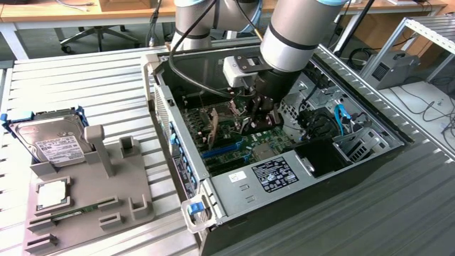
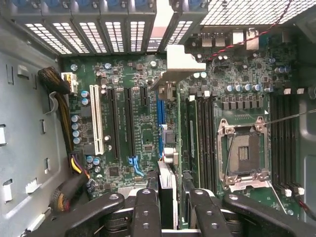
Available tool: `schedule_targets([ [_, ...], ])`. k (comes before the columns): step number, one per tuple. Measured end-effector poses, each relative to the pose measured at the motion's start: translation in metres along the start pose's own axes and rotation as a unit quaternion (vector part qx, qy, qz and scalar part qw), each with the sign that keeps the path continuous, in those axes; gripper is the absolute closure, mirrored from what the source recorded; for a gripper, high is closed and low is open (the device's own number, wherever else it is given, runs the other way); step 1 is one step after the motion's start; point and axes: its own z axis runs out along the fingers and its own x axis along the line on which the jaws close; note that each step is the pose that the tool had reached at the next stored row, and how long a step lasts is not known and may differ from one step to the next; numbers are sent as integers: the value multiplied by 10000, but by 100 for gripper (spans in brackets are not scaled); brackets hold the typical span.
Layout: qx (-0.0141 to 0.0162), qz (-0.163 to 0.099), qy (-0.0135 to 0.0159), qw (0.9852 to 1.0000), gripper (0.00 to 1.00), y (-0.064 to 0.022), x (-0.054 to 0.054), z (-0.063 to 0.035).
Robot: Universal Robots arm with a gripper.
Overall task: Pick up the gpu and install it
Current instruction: 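Insert the gpu into the slot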
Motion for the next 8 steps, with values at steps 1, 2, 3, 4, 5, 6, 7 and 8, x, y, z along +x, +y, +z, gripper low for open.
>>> schedule_targets([
  [1,0,0,0,10000,71,0,17,5],
  [2,0,0,0,10000,71,1,36,12],
  [3,0,0,0,10000,71,5,49,19],
  [4,0,0,0,10000,71,15,53,25],
  [5,0,0,0,10000,71,21,57,29],
  [6,0,0,1,10000,71,22,58,31],
  [7,0,0,0,10000,71,24,59,34],
  [8,0,0,0,10000,71,25,62,35],
])
